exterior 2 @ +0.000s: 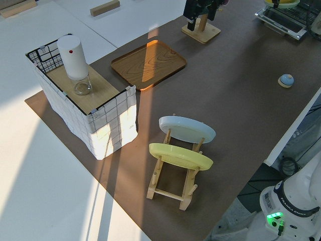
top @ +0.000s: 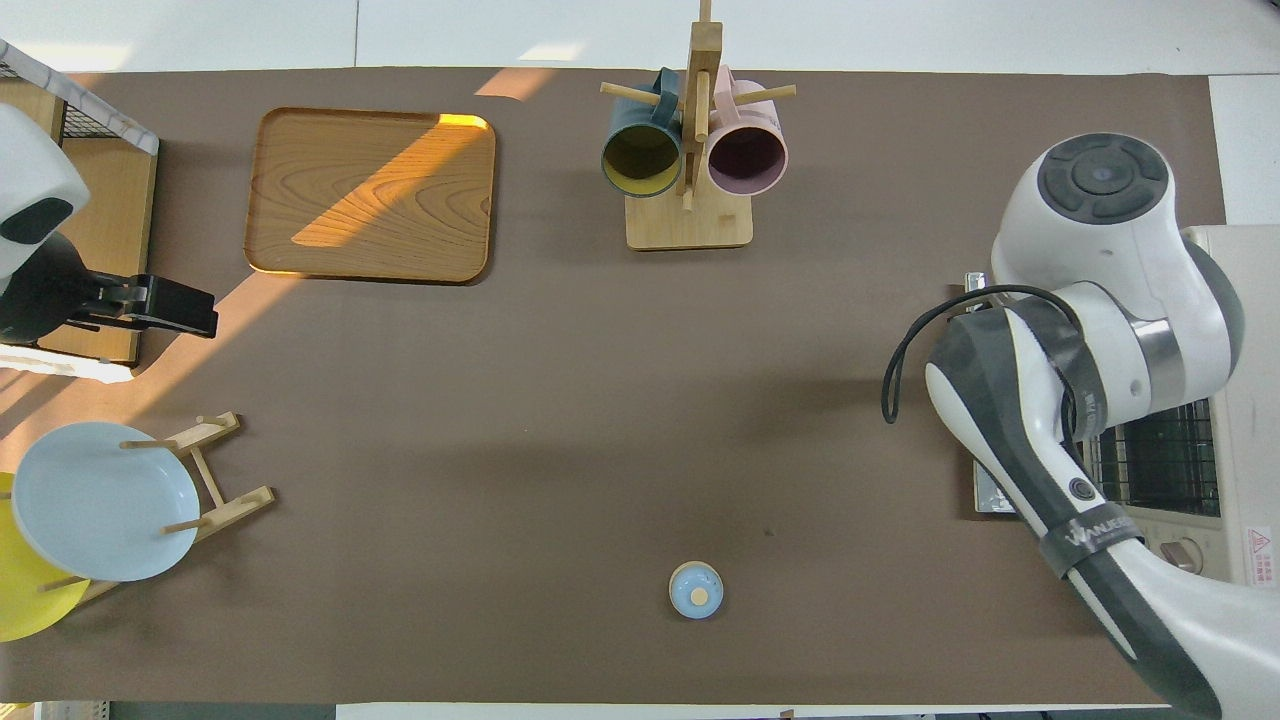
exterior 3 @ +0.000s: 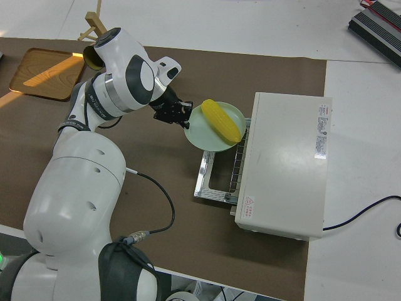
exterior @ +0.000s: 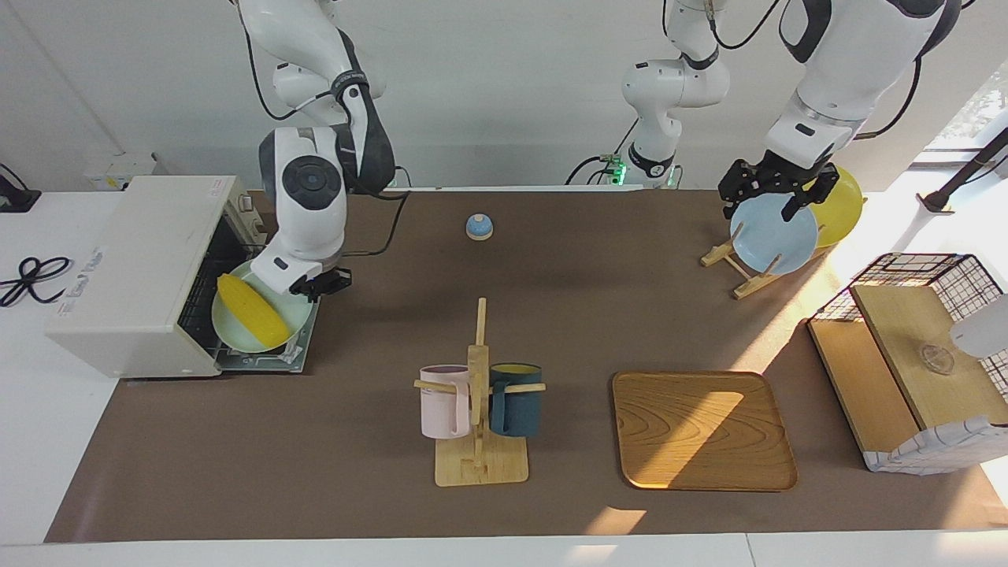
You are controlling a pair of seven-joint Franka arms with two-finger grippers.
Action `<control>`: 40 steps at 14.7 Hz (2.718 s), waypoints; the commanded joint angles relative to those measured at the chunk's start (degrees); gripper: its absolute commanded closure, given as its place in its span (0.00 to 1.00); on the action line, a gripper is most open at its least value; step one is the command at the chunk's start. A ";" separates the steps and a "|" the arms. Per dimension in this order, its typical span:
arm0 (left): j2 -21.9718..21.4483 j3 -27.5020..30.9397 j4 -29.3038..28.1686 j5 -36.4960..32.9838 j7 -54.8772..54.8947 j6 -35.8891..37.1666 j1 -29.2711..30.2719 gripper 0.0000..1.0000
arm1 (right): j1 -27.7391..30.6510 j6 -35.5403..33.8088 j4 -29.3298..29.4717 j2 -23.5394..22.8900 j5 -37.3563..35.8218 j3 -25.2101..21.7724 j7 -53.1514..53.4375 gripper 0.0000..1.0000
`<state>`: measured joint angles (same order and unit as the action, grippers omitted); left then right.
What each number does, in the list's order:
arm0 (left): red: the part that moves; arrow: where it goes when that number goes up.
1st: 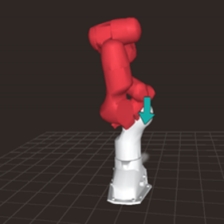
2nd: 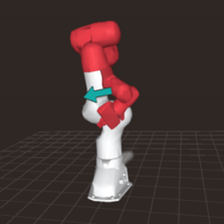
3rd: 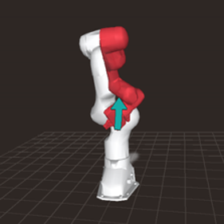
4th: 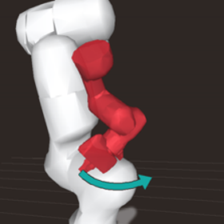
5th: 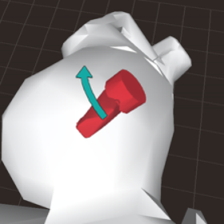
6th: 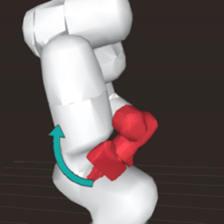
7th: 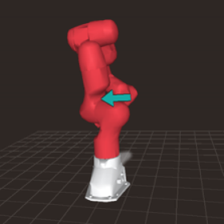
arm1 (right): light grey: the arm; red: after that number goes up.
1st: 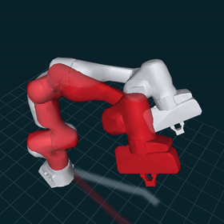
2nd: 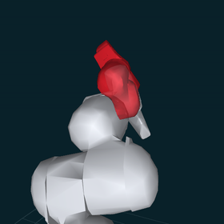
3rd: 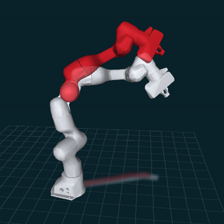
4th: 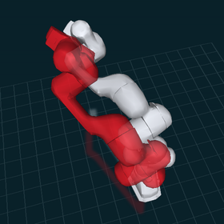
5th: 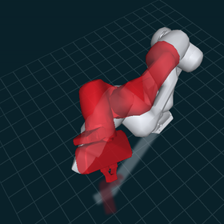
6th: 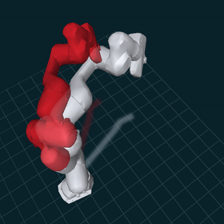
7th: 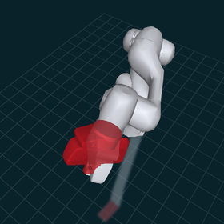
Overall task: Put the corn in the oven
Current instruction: 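Insert the corn into the oven and open the right gripper, then push the oven door shut with the right gripper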
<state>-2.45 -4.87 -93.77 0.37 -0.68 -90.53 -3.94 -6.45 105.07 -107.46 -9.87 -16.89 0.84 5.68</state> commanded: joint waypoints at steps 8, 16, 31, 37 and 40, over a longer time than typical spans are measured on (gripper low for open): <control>0.78 -0.14 -0.71 0.60 0.33 0.97 0.60 0.00 | 6.71 6.55 -9.34 3.98 -0.34 0.65 -4.10 1.00; 0.07 -0.40 0.34 0.60 0.07 0.18 0.60 0.00 | 9.53 6.11 -10.49 4.42 -0.34 0.74 -6.03 1.00; -0.36 -0.32 0.43 0.60 -0.20 0.97 1.04 0.00 | 0.83 13.30 -7.50 -0.76 6.43 1.44 6.43 1.00; -0.36 -0.23 0.35 0.60 -0.11 1.24 1.48 0.00 | 1.09 19.20 -14.08 -0.42 6.43 1.44 6.80 1.00; -0.36 -0.23 0.35 0.60 -0.20 1.24 1.48 0.00 | 1.44 20.69 -16.55 0.28 6.34 1.27 7.06 1.00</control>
<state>-1.79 -4.76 -92.96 0.40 -0.74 -90.14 -3.23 -5.93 124.04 -120.74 -11.78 -11.29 1.85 12.10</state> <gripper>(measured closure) 0.000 0.991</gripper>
